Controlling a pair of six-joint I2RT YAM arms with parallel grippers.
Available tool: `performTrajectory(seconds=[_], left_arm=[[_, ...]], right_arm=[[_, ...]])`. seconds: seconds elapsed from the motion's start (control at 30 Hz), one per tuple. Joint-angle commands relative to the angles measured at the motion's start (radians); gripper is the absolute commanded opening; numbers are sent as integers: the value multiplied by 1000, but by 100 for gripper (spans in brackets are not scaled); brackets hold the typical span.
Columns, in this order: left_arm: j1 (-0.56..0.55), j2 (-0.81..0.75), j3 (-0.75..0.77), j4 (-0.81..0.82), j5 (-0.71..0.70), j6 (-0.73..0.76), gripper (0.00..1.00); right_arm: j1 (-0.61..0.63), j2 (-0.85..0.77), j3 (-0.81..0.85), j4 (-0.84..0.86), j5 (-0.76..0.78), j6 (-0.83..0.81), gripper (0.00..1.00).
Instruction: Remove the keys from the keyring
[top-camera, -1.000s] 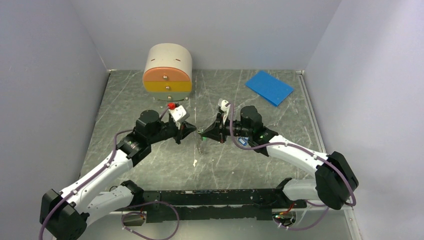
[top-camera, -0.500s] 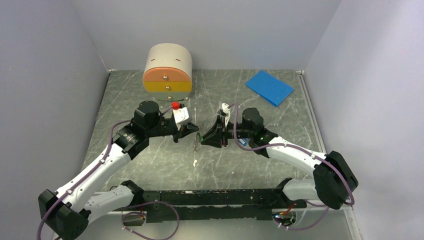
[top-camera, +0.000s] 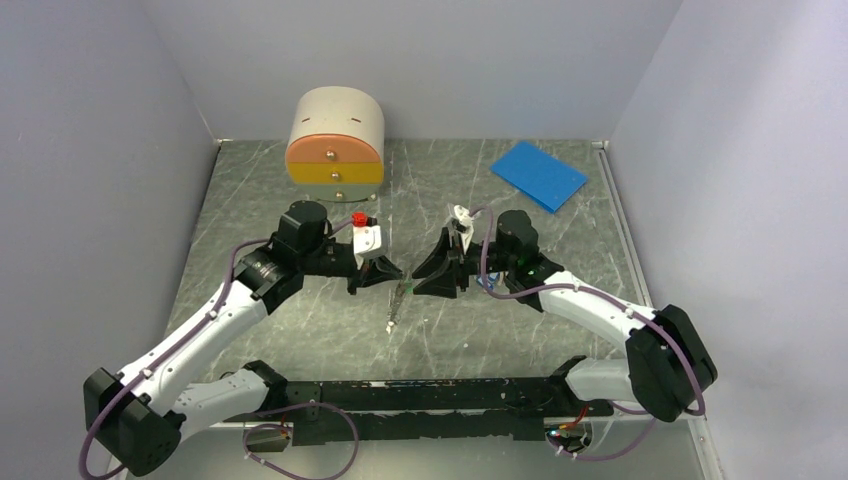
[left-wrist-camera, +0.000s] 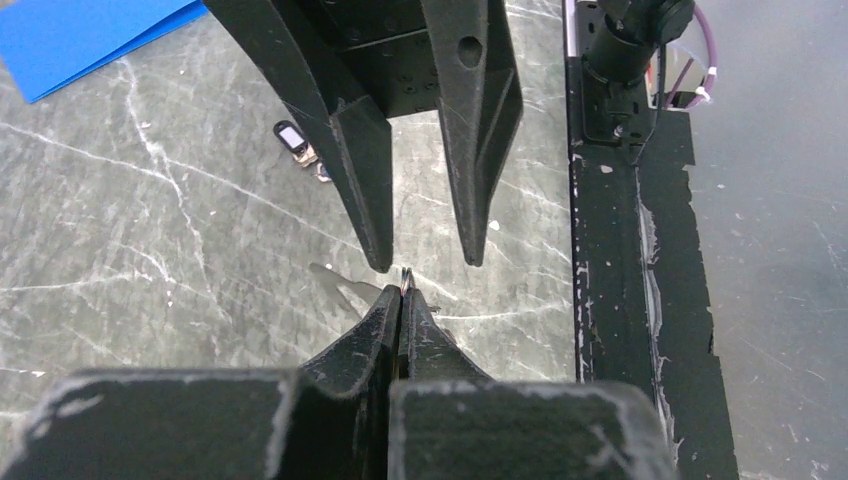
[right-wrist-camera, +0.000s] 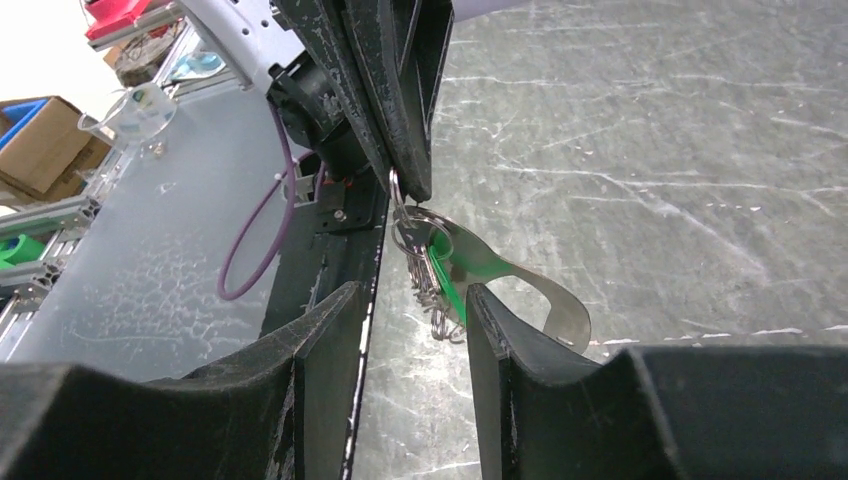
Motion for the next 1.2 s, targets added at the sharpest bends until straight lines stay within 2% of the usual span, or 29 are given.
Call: performTrajectory(seconds=[0.0,0.47,0.7,0.87,1.03,1.17], left_arm=[[-5,4,23,39,78,13,3],[-14,20,20,69,123,-10,3],[-17,35,18,80,135,-20,3],[-19,40,14,85,128,-23,3],[-19,42,15,80,122,-18,3],[-19,38,19,63,112,-7,2]], right_arm=[[-22,-16,11,110,-73,5,46],[-16,88,37,263,-145,106,45],[1,114,38,303,-151,121,48],[6,149,18,477,-172,238,48],[8,195,-2,672,-211,358,41],[7,198,1,660,-235,355,40]])
